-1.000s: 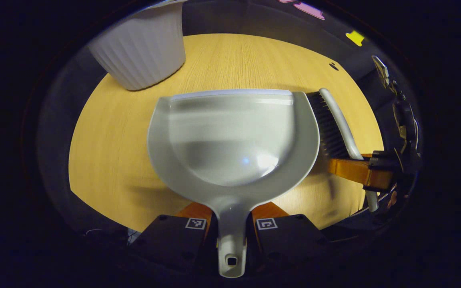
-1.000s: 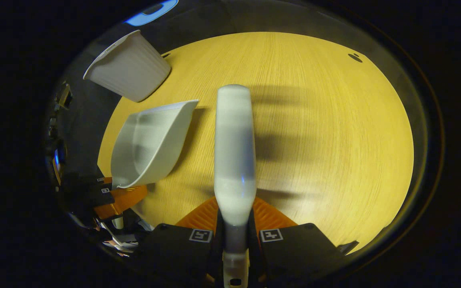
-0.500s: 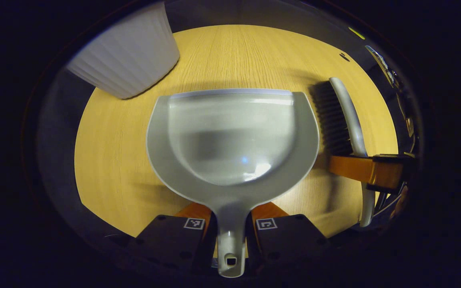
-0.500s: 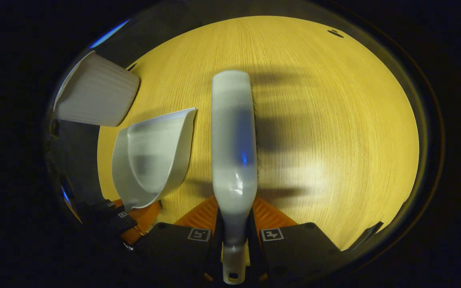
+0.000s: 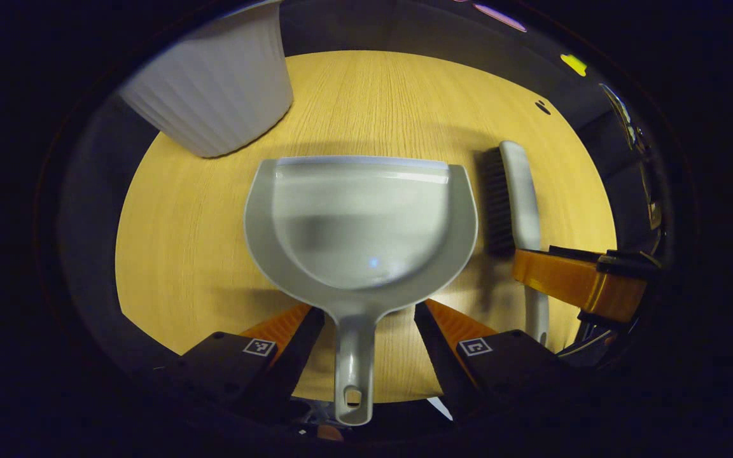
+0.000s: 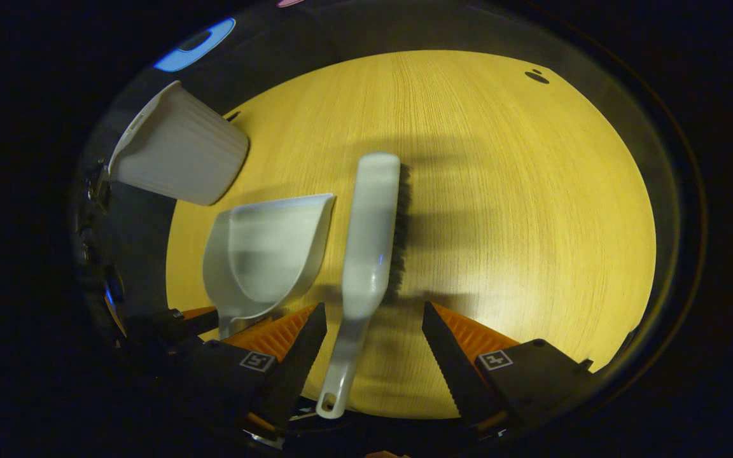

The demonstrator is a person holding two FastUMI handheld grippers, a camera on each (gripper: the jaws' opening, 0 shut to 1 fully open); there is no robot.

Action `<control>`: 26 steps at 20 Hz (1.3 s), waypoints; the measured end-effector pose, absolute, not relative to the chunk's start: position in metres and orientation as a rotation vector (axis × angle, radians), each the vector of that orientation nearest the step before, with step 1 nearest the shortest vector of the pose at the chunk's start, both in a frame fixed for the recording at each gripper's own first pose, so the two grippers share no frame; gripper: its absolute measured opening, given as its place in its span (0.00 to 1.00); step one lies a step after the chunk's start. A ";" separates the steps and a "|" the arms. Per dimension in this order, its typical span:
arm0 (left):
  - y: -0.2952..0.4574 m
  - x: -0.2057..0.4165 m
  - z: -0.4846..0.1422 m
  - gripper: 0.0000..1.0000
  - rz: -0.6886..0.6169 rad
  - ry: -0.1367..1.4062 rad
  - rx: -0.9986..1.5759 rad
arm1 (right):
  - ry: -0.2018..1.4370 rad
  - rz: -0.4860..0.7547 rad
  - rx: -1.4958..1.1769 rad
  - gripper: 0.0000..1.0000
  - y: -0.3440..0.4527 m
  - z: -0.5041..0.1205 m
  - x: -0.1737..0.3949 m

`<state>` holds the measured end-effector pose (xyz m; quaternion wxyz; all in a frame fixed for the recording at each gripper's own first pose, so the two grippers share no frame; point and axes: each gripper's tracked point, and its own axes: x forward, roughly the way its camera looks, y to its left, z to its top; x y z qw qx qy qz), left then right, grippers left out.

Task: Pick up the small broom and dustpan from the desktop, sweep the trash into the dustpan with the broom, and then empty the trash into the garbage bin.

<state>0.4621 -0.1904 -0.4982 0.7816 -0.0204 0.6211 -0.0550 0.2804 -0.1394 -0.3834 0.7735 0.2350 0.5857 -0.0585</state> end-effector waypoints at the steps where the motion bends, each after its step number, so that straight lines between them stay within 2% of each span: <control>1: -0.189 0.458 -0.486 0.87 -0.123 1.315 -0.065 | 1.236 -0.127 0.519 0.99 -0.140 -0.369 0.279; 6: -0.179 0.436 -0.404 0.87 -0.132 1.095 -0.079 | 0.993 -0.145 0.534 0.99 -0.143 -0.282 0.277; 9: -0.179 0.429 -0.344 0.87 -0.110 0.814 -0.089 | 0.751 -0.169 0.448 0.99 -0.153 -0.210 0.279; 13: -0.171 0.402 -0.261 0.86 -0.101 0.466 -0.100 | 0.308 -0.213 0.335 0.98 -0.162 -0.092 0.284; 16: -0.158 0.382 -0.240 0.86 -0.093 0.205 -0.057 | 0.086 -0.213 0.279 0.98 -0.158 -0.038 0.269; 18: -0.159 0.375 -0.228 0.86 -0.095 0.065 -0.033 | 0.025 -0.198 0.235 0.97 -0.149 -0.027 0.263; 20: -0.162 0.368 -0.225 0.83 -0.105 0.014 -0.007 | 0.015 -0.176 0.206 0.97 -0.146 -0.027 0.262; 26: -0.162 0.366 -0.217 0.83 -0.053 -0.022 0.018 | 0.041 -0.140 0.154 0.97 -0.134 -0.025 0.271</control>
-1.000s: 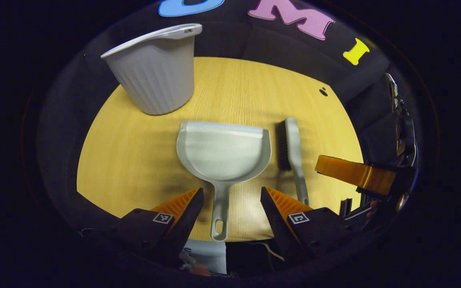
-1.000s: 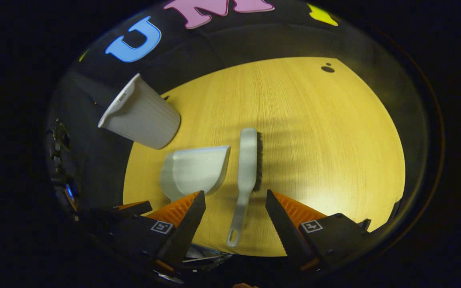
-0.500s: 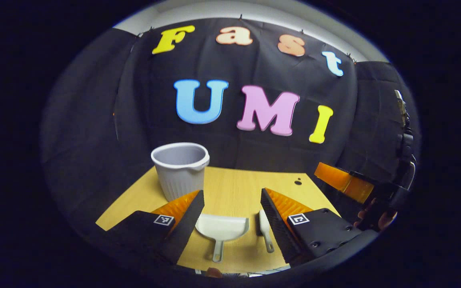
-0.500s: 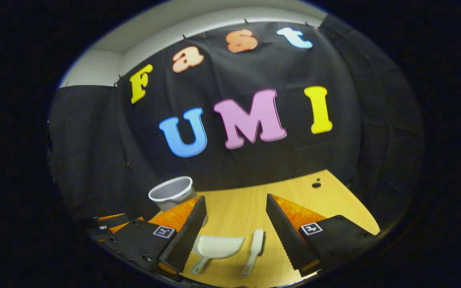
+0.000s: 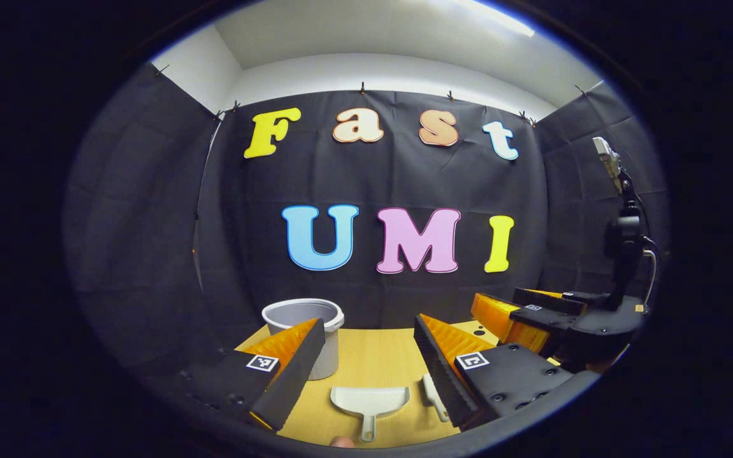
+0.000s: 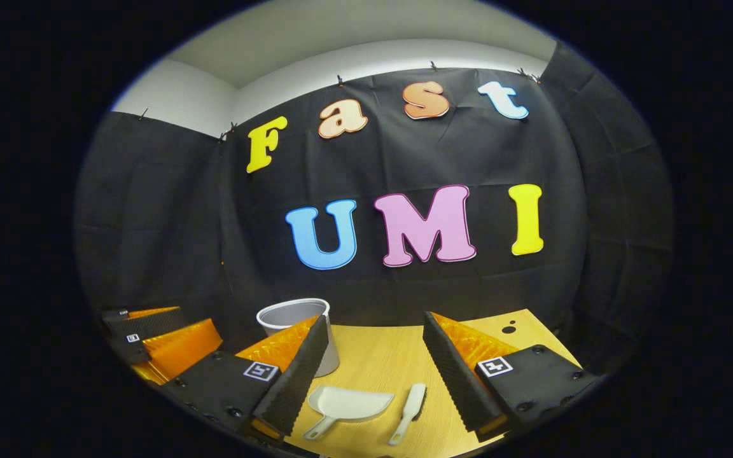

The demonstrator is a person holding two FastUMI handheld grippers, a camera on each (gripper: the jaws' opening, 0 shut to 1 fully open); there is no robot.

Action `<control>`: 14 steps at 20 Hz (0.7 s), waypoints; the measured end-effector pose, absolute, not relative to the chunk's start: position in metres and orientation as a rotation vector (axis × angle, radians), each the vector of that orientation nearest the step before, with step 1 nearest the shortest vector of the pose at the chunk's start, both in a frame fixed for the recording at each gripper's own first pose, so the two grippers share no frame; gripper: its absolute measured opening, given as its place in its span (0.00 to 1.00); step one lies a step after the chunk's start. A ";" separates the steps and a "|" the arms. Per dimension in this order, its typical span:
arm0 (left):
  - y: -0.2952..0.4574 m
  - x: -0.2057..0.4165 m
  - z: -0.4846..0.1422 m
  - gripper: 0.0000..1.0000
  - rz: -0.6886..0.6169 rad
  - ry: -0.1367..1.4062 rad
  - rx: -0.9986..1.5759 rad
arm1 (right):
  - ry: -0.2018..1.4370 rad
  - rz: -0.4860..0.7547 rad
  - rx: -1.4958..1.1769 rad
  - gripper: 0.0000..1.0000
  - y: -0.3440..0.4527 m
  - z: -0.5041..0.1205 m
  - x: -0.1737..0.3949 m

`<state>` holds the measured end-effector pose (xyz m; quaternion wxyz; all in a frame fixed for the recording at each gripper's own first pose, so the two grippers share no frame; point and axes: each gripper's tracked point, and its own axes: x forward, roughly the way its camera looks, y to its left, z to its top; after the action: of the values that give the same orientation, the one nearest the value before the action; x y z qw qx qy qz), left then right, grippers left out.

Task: Pick up the small broom and dustpan from the desktop, sweep the trash into the dustpan with the broom, and then empty the trash into the garbage bin.

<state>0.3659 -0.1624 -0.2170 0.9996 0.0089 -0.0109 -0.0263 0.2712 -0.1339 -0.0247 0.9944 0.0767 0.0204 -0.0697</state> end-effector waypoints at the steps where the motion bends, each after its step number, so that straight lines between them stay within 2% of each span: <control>1: -0.162 0.366 -0.216 0.84 -0.050 -0.033 0.005 | 0.031 -0.133 0.145 0.98 -0.129 -0.023 0.271; 14: -0.155 0.361 -0.220 0.83 0.019 -0.030 -0.032 | 0.030 -0.050 0.112 0.98 -0.090 -0.020 0.271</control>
<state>0.3607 -0.1546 -0.2204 0.9997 -0.0160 -0.0150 0.0095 0.2709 -0.0899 -0.0196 0.9980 0.0562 0.0152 -0.0250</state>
